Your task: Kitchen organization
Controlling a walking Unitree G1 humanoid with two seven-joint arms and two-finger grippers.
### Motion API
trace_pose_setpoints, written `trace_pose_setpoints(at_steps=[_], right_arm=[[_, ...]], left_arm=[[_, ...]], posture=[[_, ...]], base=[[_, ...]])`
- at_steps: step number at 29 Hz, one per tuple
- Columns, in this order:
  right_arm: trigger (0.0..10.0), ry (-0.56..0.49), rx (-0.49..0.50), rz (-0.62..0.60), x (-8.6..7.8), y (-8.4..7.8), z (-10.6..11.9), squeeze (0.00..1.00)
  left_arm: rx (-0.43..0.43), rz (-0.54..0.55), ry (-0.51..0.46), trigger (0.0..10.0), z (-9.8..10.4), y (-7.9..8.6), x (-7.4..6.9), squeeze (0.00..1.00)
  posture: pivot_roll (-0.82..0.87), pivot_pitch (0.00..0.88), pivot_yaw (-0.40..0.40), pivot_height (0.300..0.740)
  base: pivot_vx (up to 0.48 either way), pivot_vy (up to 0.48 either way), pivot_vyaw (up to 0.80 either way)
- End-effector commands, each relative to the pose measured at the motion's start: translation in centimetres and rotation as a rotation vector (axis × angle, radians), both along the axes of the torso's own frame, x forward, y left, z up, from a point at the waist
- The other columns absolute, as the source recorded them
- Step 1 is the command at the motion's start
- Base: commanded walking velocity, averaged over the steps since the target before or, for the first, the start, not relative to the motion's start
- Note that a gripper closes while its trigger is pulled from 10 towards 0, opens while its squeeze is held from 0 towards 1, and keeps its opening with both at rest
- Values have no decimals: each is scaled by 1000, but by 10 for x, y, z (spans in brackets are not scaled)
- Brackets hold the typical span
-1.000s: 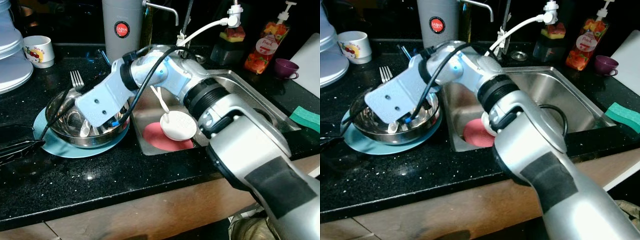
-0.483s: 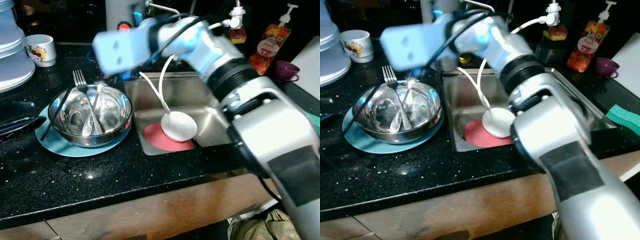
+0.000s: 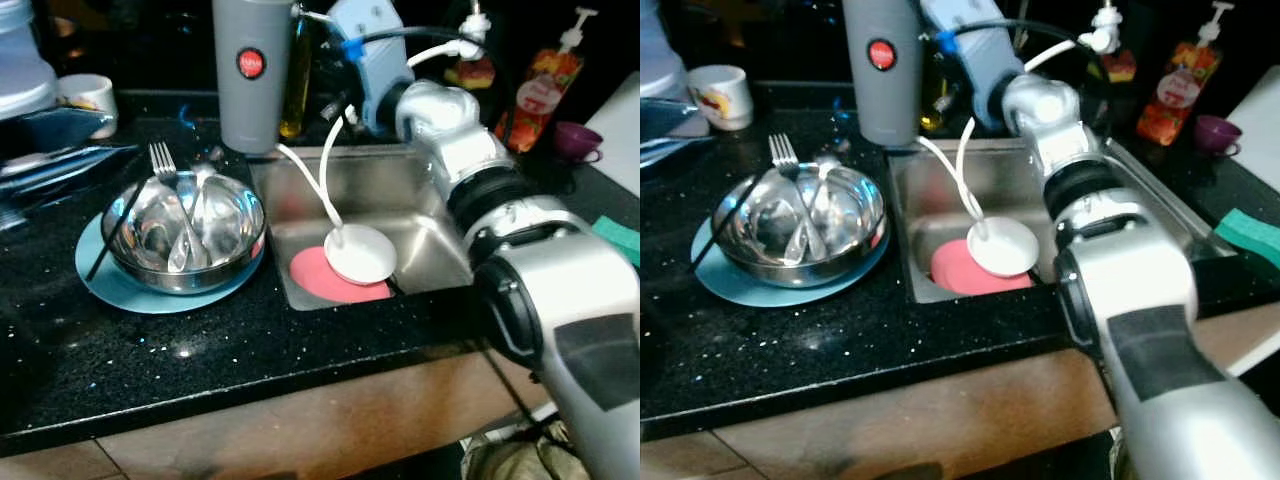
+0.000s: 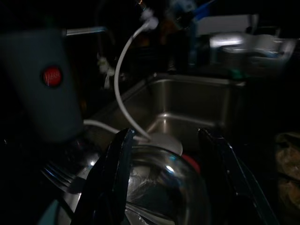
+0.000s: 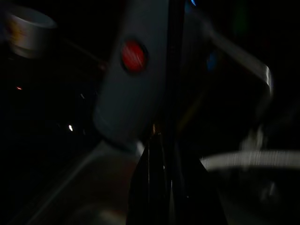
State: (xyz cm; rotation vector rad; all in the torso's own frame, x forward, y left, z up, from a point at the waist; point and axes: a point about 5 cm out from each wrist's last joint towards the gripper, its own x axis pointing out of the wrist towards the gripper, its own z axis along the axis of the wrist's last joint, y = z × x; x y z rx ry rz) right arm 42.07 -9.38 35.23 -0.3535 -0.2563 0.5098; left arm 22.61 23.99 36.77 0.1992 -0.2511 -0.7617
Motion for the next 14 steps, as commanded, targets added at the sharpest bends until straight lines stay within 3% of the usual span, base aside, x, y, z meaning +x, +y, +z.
trace_pose_setpoints(at_steps=[1, 3, 5, 6, 7, 8, 14], right_arm=[[0, 67, 99, -57, 4, -9, -11, 0], [0, 110, 150, -88, 6, -13, -21, 0], [0, 189, 209, -136, 8, -20, -44, 0], [0, 220, 208, -153, 8, -21, -56, 0], [0, 220, 208, -153, 8, -21, -56, 0], [0, 254, 200, -189, 8, -24, -72, 0], [0, 319, 207, -253, 7, -32, -98, 0]], left_arm=[[9, 16, 18, 10000, -7, -8, 10, 0], [10, 15, 21, 10000, -11, -15, 17, 0], [-16, 61, 52, 10000, -18, -27, 37, 0], [-3, 85, 74, 10000, -23, -33, 47, 0], [-3, 85, 74, 10000, -23, -33, 47, 0], [11, 93, 103, 10000, -30, -42, 61, 0], [-9, -16, 117, 10000, -30, -72, 77, 0]], posture=[[59, 90, -101, 740], [57, 89, -96, 740], [53, 92, -91, 740], [54, 92, -89, 740], [54, 92, -89, 740], [56, 93, -87, 740], [58, 94, -83, 740]], base=[[0, 0, 0], [0, 0, 0], [0, 0, 0], [0, 0, 0], [0, 0, 0], [0, 0, 0], [0, 0, 0]])
